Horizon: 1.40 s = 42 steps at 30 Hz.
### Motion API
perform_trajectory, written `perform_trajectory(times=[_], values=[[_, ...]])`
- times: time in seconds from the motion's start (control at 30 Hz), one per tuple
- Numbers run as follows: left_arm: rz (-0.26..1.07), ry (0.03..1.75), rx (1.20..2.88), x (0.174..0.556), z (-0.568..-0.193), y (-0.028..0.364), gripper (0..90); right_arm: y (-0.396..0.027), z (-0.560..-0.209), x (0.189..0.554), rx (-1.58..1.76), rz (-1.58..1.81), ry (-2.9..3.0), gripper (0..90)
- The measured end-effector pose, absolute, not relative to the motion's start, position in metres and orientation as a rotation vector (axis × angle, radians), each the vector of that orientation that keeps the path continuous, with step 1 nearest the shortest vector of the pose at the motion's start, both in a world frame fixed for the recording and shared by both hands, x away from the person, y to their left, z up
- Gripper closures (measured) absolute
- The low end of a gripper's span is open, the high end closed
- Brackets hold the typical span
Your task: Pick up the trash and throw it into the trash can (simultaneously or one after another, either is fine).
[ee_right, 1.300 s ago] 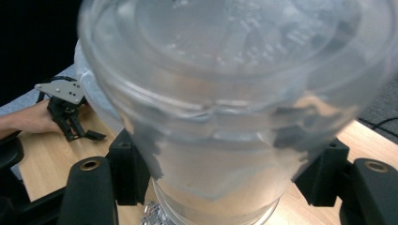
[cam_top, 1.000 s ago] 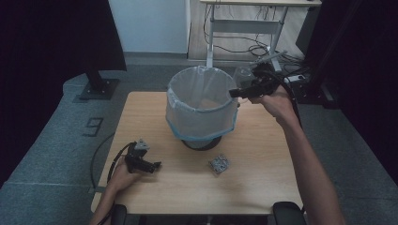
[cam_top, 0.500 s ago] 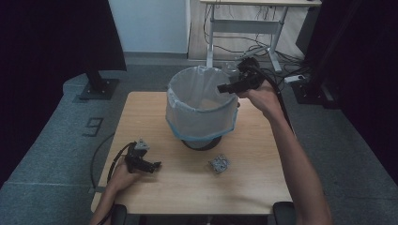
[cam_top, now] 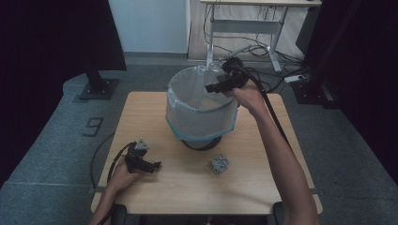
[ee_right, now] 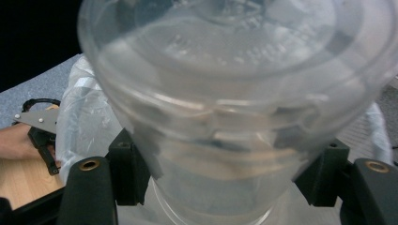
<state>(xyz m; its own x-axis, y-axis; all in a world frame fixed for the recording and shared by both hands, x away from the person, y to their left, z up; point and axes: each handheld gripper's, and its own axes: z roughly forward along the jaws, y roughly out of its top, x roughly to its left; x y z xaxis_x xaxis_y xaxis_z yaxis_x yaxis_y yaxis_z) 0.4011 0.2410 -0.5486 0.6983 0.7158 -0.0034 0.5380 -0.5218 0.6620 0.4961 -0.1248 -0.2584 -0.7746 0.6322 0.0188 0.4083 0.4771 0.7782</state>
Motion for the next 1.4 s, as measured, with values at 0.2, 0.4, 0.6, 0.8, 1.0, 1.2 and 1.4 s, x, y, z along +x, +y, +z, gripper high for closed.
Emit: perform_trajectory(times=[0.2,0.4,0.6,0.8,1.0,1.2,1.4], values=[[0.357,0.953,2.257,0.401,-0.549,0.241,0.0,-0.114,-0.269,0.502,0.890,1.158,2.473,30.9],[0.356,0.953,2.257,0.401,-0.549,0.241,0.0,-0.111,-0.282,0.508,0.915,1.123,2.487,30.6],[0.356,0.953,2.257,0.401,-0.549,0.241,0.0,-0.112,-0.293,0.511,0.922,1.075,2.504,30.1],[0.355,0.953,2.257,0.401,-0.548,0.241,0.0,-0.114,-0.303,0.512,0.930,1.083,2.519,21.2],[0.356,0.953,2.257,0.401,-0.549,0.241,0.0,-0.116,-0.299,0.510,0.949,1.089,2.501,7.5],[0.356,0.953,2.257,0.401,-0.549,0.241,0.0,-0.122,-0.291,0.503,0.943,1.106,2.478,2.1],[0.356,0.953,2.257,0.401,-0.549,0.241,0.0,-0.125,-0.284,0.493,0.915,1.099,2.478,0.0]])
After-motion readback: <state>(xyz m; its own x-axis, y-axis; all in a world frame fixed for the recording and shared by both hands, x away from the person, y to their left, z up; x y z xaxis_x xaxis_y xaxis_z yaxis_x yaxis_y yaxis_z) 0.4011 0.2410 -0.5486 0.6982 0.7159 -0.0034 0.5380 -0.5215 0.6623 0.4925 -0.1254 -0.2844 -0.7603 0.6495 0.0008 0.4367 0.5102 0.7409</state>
